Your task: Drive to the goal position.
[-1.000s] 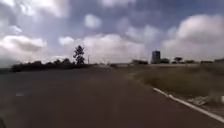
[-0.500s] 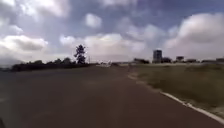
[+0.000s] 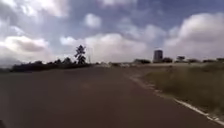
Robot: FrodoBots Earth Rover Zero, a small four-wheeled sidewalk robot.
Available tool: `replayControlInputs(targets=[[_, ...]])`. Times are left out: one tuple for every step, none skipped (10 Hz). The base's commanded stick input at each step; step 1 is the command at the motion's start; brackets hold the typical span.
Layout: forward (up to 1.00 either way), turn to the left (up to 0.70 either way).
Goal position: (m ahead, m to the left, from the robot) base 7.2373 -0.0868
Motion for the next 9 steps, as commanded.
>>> replayControlInputs(targets=[[1.00,0.00],[1.00,0.00],[1.00,0.00],[1.00,0.00],[1.00,0.00],[1.00,0.00],[1.00,0.00],[1.00,0.00],[1.00,0.00]])
